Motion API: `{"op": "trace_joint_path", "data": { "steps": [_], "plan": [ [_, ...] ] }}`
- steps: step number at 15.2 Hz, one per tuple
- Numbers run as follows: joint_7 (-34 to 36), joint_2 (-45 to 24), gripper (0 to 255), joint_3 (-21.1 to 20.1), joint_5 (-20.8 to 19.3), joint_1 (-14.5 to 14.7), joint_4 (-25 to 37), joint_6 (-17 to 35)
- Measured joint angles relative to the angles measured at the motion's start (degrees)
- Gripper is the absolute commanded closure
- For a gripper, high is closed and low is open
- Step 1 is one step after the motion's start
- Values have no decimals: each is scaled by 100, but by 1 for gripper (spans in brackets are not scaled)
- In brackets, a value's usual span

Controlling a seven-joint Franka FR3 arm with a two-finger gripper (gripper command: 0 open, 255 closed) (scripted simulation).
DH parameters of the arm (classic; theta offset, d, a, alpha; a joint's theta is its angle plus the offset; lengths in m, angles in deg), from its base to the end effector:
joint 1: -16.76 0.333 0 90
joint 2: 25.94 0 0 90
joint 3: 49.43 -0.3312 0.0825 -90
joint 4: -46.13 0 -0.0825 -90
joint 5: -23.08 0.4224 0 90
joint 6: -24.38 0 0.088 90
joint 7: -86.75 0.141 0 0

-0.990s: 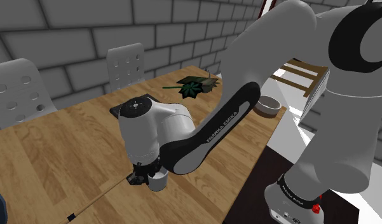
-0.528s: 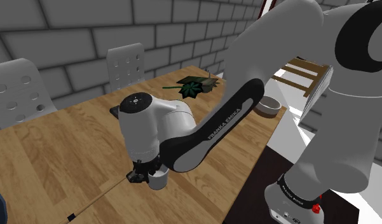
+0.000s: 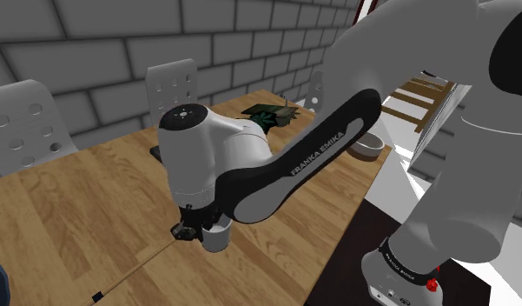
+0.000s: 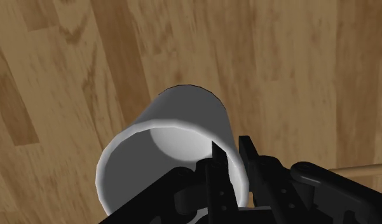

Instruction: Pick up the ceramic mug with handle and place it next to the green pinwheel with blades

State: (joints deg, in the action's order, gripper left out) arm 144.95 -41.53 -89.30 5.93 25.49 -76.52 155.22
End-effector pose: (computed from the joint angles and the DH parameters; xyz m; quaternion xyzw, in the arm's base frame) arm 0.3975 0.4331 0.2544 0.9994 0.0111 0.0039 0.0339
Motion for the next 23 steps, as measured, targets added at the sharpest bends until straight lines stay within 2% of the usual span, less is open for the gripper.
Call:
{"op": "trace_joint_path", "data": {
  "steps": [13,23],
  "plan": [
    [-490,707,255,-239,687,-203,321,-813],
    [-840,1156,255,-267,1079,-322,628,-1421]
  ]
}}
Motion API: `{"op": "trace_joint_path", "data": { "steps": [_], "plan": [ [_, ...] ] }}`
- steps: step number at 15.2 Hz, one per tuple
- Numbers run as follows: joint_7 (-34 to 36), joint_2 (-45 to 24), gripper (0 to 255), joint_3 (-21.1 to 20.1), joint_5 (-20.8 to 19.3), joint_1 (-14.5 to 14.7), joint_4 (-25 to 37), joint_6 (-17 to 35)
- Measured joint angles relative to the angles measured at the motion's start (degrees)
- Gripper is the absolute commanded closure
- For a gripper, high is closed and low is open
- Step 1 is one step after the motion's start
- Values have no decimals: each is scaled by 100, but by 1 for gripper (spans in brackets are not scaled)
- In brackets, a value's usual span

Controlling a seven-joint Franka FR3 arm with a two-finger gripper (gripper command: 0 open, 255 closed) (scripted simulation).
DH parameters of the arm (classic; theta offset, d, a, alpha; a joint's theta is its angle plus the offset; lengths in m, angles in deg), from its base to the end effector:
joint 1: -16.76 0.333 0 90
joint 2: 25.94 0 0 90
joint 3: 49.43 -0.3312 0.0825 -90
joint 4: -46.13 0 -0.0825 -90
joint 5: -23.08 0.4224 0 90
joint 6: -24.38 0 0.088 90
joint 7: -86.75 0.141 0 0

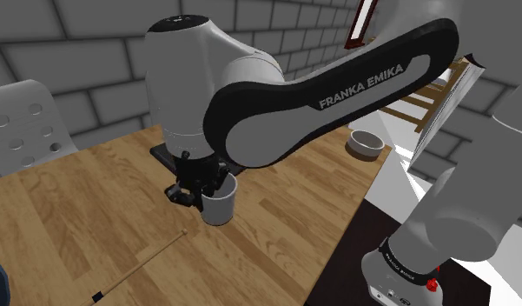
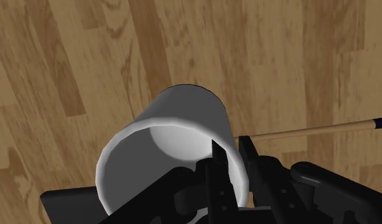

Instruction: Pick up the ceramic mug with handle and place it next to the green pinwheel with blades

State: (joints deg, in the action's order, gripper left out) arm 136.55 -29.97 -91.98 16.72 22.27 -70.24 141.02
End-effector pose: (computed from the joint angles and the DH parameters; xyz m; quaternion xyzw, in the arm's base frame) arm 0.4035 0.4303 0.3794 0.9994 0.0108 0.0040 0.0339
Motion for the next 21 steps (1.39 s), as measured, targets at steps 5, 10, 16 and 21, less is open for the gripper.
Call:
{"op": "trace_joint_path", "data": {
  "steps": [5,10,16,21],
  "plan": [
    [-677,174,255,284,113,-351,-149,65],
    [-1402,252,255,620,146,-725,-169,73],
    [-2144,90,255,1002,34,-1131,6,83],
    [-2650,-270,255,1288,-161,-1422,405,34]
  ]
}}
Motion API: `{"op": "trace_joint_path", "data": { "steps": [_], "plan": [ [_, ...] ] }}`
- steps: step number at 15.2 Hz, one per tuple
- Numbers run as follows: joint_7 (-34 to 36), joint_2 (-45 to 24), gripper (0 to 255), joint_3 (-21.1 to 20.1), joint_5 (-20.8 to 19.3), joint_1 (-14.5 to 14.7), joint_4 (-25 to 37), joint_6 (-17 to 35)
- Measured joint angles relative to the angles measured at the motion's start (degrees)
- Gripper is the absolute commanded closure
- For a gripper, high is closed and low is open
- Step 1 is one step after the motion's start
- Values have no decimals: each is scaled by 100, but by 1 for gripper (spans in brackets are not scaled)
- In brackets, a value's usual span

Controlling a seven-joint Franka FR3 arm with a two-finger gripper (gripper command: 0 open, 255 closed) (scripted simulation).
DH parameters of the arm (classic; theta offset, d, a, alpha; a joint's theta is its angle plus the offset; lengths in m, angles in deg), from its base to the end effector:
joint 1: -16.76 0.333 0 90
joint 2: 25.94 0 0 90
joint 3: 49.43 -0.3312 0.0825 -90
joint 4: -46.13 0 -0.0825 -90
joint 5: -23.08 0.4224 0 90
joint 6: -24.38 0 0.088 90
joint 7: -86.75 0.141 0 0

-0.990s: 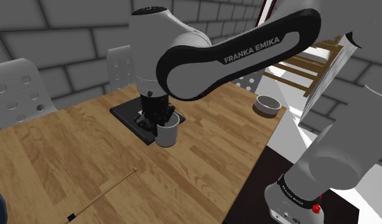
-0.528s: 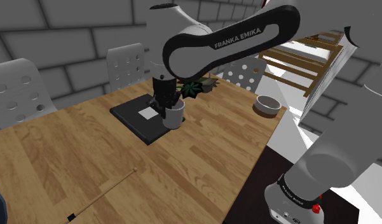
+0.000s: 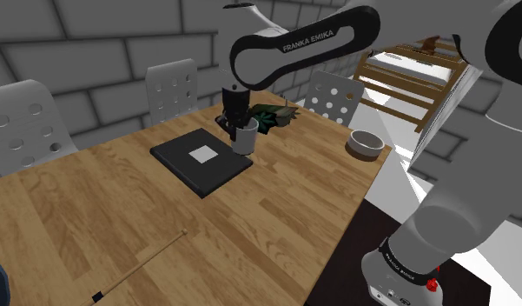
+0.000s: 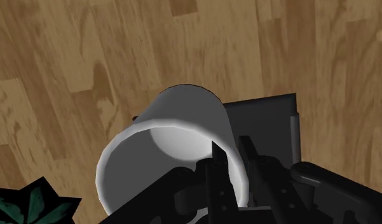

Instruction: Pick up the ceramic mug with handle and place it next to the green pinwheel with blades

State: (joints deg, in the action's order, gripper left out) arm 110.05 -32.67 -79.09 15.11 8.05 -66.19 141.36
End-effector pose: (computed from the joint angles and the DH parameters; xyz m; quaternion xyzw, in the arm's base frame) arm 0.5780 0.2034 0.3845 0.9994 0.0105 0.0035 0.0338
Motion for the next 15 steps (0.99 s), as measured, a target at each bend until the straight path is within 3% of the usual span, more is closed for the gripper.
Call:
{"op": "trace_joint_path", "data": {
  "steps": [10,15],
  "plan": [
    [-1028,-822,255,518,-306,-553,1045,-206],
    [-1464,-1512,255,739,-500,-718,2000,-470]
  ]
}}
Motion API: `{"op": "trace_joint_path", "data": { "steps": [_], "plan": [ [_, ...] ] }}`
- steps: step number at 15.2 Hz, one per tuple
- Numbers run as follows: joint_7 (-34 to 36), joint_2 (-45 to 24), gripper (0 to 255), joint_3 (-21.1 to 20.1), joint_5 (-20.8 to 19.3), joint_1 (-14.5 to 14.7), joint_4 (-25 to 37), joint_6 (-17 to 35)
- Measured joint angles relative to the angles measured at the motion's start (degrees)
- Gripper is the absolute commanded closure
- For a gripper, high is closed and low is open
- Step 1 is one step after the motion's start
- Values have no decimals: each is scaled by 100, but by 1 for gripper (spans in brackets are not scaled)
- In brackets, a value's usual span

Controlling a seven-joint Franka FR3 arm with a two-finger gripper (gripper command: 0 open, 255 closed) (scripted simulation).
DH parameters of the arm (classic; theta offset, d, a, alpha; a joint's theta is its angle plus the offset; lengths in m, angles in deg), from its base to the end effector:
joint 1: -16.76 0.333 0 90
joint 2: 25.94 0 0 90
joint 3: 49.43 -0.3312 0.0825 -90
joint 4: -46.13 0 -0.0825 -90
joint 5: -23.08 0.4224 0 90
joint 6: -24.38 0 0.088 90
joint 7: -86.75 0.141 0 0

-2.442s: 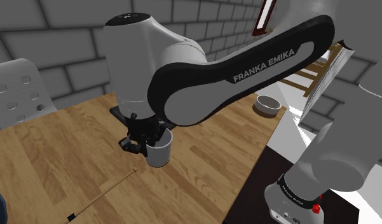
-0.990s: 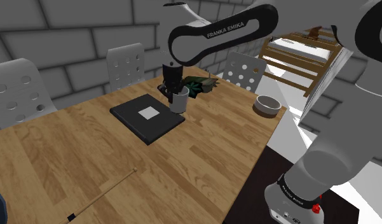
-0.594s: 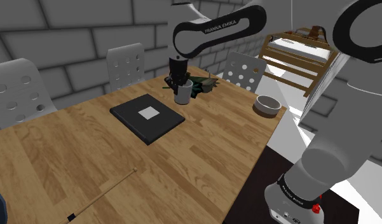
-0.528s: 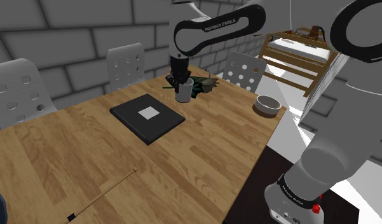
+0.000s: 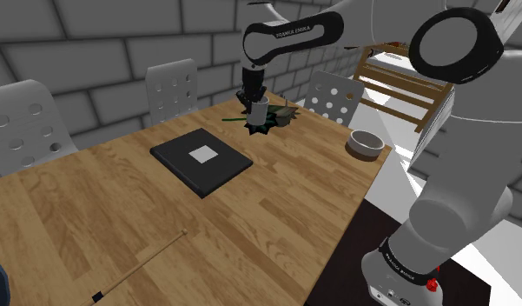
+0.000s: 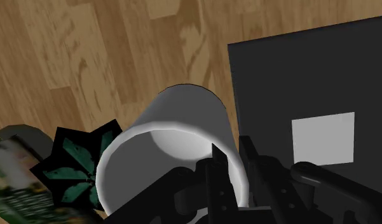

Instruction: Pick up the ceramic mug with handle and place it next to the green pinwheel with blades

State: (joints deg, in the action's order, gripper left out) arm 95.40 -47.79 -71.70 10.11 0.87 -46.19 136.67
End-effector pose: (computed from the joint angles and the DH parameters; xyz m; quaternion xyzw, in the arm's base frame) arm 0.7021 0.0309 0.3851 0.9994 0.0108 0.0037 0.0336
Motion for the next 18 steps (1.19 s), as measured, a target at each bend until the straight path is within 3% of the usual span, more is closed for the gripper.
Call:
{"op": "trace_joint_path", "data": {
  "steps": [4,6,18],
  "plan": [
    [-350,-607,255,152,-119,-76,988,-366],
    [-437,-766,255,194,-152,-105,1164,-382],
    [-351,-1050,255,269,-279,-122,731,316]
  ]
}}
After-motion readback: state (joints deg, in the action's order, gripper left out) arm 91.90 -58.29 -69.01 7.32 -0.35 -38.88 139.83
